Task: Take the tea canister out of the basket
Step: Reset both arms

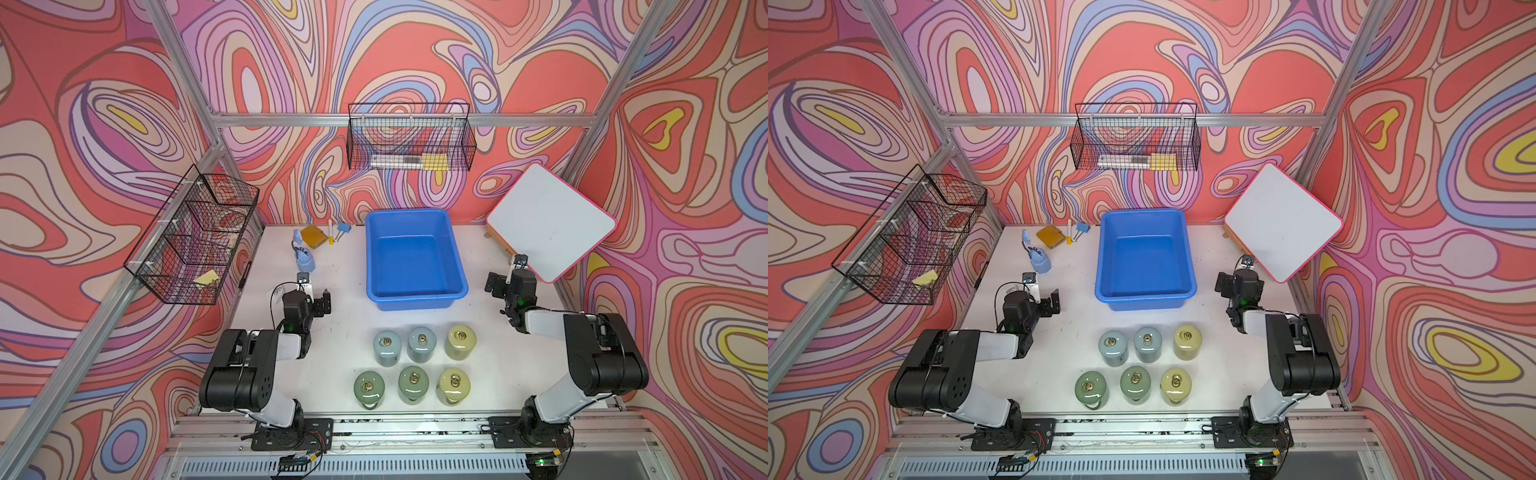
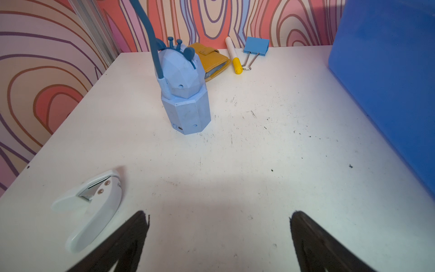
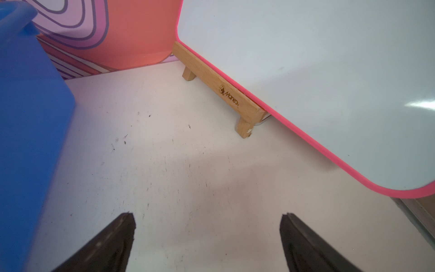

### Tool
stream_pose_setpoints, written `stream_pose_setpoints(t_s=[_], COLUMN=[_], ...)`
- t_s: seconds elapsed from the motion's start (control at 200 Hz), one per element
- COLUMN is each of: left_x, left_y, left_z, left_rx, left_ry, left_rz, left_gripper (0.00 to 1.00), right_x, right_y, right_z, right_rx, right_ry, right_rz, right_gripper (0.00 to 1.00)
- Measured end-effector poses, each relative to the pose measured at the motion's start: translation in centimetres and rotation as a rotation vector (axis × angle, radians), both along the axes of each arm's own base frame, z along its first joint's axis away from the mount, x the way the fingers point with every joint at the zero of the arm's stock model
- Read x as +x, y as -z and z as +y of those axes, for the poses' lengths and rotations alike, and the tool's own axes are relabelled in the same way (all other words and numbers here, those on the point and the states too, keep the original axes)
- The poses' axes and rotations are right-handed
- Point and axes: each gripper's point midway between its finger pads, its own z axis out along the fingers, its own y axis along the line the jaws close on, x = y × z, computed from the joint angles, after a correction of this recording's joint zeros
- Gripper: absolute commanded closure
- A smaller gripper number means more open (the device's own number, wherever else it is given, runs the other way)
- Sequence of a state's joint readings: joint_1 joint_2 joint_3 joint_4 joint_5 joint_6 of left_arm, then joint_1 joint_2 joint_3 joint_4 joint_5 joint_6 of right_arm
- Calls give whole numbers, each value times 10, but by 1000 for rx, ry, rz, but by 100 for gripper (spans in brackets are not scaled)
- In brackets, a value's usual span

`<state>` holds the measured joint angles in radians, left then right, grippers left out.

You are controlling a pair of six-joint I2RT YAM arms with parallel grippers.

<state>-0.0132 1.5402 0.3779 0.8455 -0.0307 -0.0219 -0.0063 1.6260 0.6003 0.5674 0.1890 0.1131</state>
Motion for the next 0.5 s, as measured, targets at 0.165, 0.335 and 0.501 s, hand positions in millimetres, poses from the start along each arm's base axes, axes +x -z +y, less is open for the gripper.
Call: stream_pose_setpoints(t_s=[0.165, 0.335, 0.501], left_x=[0, 0, 0], left_y=[0, 0, 0], left_z=[0, 0, 0], left_rx=[-1, -1, -1], left_ry=[1, 2, 2], left_rz=[0, 0, 0], left_gripper=[1, 1, 1], right_x=[-18, -19, -13], right_y=[6, 15, 2], right_z=[0, 2, 3], right_rx=[-12, -28, -37], right_ry=[-3, -16, -19], right_rz=[-92, -98, -147], right_gripper=[2, 2, 2])
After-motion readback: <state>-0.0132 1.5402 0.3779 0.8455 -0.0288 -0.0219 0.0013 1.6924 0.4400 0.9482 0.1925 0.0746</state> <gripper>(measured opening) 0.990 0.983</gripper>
